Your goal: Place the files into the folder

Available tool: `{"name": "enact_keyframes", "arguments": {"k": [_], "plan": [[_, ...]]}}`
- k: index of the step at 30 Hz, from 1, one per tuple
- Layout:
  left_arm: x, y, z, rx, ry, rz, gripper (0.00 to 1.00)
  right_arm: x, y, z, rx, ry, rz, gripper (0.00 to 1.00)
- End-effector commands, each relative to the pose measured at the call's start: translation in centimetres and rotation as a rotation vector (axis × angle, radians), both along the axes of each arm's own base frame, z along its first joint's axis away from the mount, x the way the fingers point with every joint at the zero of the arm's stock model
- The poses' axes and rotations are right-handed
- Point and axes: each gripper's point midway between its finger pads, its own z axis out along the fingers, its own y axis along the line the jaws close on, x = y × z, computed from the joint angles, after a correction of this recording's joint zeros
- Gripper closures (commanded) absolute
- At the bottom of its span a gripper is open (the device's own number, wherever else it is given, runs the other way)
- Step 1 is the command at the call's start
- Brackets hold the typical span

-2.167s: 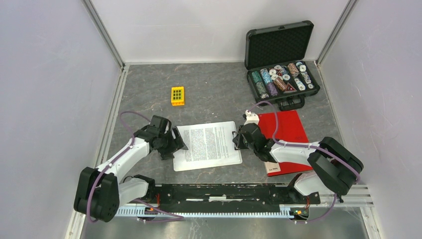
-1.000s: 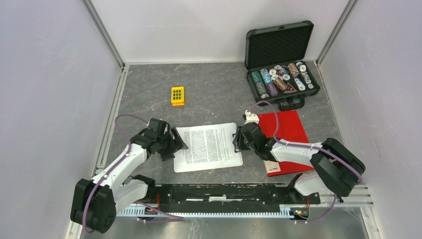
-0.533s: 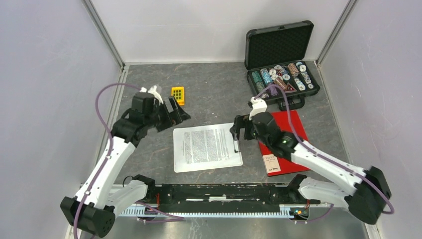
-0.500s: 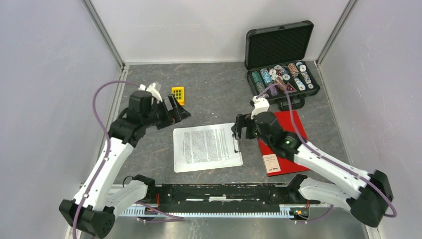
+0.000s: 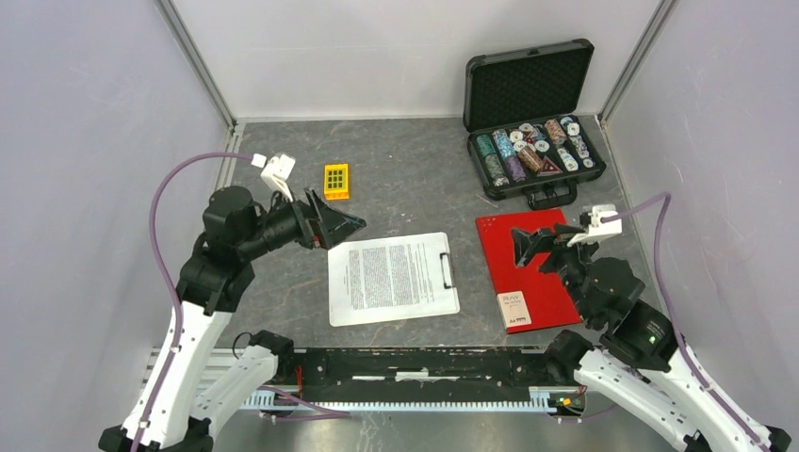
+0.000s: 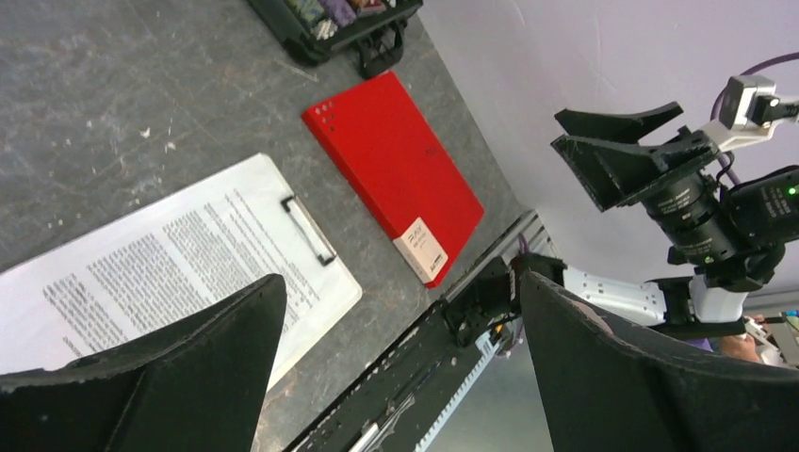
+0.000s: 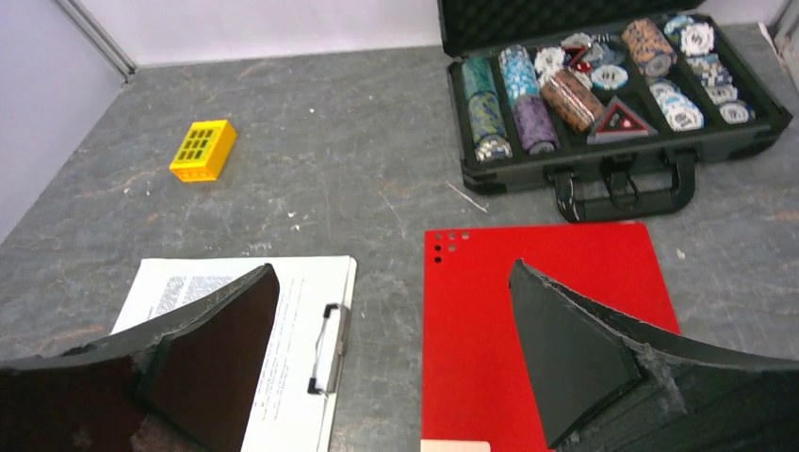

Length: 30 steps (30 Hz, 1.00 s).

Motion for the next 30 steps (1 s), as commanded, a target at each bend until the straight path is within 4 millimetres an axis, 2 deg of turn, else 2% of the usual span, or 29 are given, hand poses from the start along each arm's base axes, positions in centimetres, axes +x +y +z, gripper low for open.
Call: {"name": "enact_keyframes", "arguments": {"k": [1, 6, 11, 15, 19, 24, 30], "plan": [[-0.8, 0.3, -1.6, 0.003, -0.078, -0.008, 0.0, -0.8, -1.2, -3.9, -0.022, 0.063, -0.031, 0.02], [0.1, 3.2, -5.8, 0.085, -0.108, 0.17, 0.0, -1.4, -2.0, -6.3, 0.023, 0.068, -0.061, 0.02], [-0.4, 4.3, -9.0, 0.139, -0.062, 0.208, 0.0, -1.9, -2.0, -5.6, 0.035, 0.021, -0.02, 0.02], [-0.8, 4.9, -7.2, 0.128, -0.147, 0.231, 0.0, -2.1, -1.1, -4.5, -0.006, -0.013, 0.052, 0.02], [-1.1, 5.4, -6.7, 0.126, -0.187, 0.25, 0.0, -2.1, -0.9, -4.0, -0.026, -0.015, 0.066, 0.02], [-1.4, 5.8, -6.7, 0.137, -0.193, 0.265, 0.0, -1.7, -1.8, -4.6, -0.05, 0.016, 0.007, 0.02], [-1.5, 5.9, -6.5, 0.14, -0.216, 0.27, 0.0, -1.5, -1.7, -5.2, -0.05, 0.026, 0.001, 0.02]]}}
